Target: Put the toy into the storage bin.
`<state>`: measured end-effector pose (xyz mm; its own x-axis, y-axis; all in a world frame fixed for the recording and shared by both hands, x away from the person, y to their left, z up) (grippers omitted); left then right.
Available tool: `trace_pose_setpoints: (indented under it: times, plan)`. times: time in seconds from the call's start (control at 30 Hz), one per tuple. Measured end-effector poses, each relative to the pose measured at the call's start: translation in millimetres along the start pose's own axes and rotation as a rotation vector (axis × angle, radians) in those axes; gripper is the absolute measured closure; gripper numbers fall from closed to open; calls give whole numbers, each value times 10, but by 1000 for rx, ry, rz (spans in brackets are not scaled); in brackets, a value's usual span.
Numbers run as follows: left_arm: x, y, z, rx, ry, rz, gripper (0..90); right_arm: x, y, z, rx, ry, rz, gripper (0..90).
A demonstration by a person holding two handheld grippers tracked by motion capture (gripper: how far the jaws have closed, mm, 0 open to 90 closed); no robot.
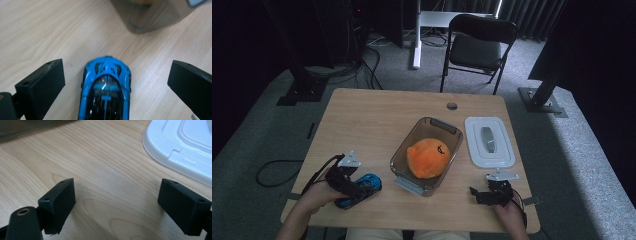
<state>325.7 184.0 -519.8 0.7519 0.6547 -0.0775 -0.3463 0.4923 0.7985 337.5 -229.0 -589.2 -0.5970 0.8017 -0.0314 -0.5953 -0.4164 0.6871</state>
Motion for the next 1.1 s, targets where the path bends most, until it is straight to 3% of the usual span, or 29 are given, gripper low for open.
trace_pose_setpoints:
  times: [0.27, 0.47, 0.77, 1.1]
  plan:
    - [7, -59, -249, 43, 27, 8, 37, -1, -1, 1, -1, -1, -1, 140]
    - [9, -102, -398, 94, 25, 30, 38, -1, -1, 0, 0, -1, -1, 140]
    - [31, -211, -545, 158, -2, 43, 50, -1, -1, 1, -1, -1, -2, 140]
    - [117, -282, -569, 185, 19, 56, 62, -2, -1, 1, -1, -1, -2, 140]
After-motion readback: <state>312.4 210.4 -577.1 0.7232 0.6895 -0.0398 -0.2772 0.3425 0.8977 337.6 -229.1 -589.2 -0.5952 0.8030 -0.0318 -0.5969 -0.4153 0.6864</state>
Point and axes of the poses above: each handheld gripper's, and its own axes: y roughly backward along the jaws, z roughly out of its top, x roughly to its left, the point moved 9 cm from there along -y, roughly forward along the jaws, and after that the axes turned 3 degrees about y, right-handed, at the moved point
